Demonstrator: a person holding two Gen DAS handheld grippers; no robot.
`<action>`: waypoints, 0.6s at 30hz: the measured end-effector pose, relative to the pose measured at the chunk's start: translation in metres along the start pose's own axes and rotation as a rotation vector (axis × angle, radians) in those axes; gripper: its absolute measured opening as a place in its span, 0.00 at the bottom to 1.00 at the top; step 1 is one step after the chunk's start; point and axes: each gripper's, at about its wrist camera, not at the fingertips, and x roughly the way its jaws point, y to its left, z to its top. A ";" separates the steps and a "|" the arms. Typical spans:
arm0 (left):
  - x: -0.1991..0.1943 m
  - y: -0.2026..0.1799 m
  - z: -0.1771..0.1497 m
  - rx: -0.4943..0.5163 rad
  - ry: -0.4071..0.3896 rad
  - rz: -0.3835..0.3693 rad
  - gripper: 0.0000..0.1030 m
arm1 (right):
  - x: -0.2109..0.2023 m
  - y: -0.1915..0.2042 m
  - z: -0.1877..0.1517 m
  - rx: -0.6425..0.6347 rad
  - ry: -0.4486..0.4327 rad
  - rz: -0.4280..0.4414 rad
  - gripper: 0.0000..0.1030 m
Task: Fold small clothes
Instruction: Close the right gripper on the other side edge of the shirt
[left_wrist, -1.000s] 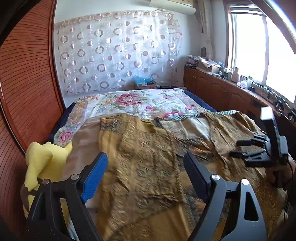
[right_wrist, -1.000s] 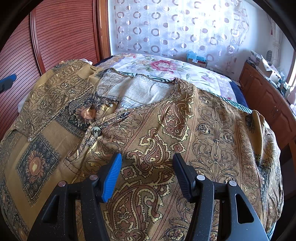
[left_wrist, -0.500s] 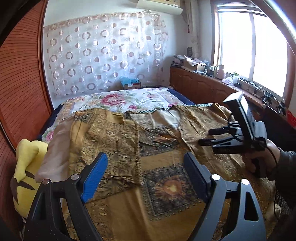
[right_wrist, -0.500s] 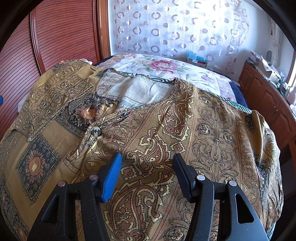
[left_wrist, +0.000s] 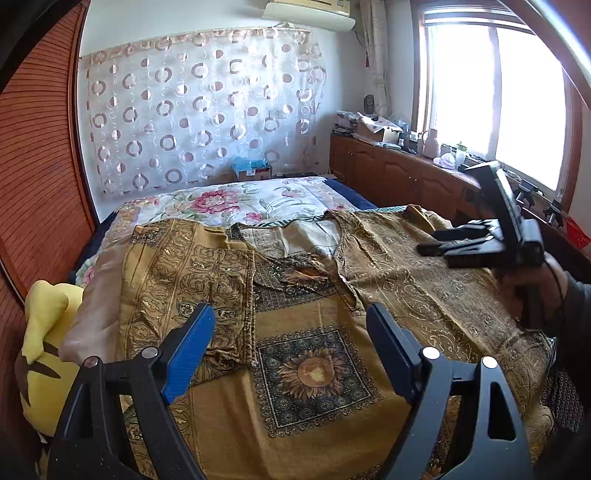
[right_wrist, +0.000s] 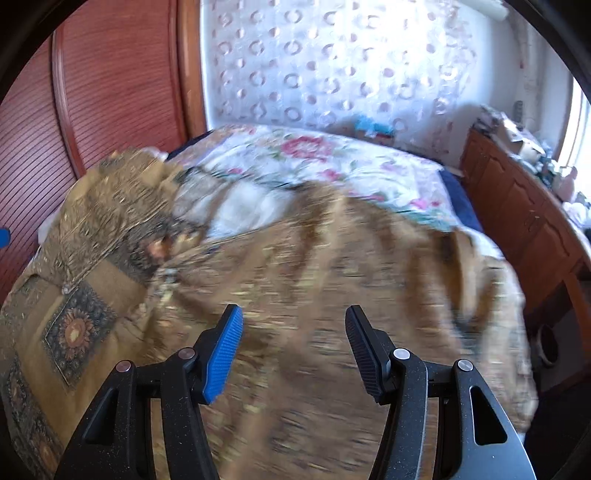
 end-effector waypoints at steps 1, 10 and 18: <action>0.001 0.000 0.000 -0.002 -0.002 -0.002 0.82 | -0.004 -0.013 -0.004 0.006 -0.001 -0.030 0.58; 0.008 -0.002 -0.002 -0.013 0.015 -0.001 0.82 | -0.016 -0.138 -0.049 0.178 0.060 -0.195 0.58; 0.015 -0.004 -0.005 -0.019 0.042 -0.010 0.82 | -0.011 -0.192 -0.080 0.351 0.118 -0.143 0.58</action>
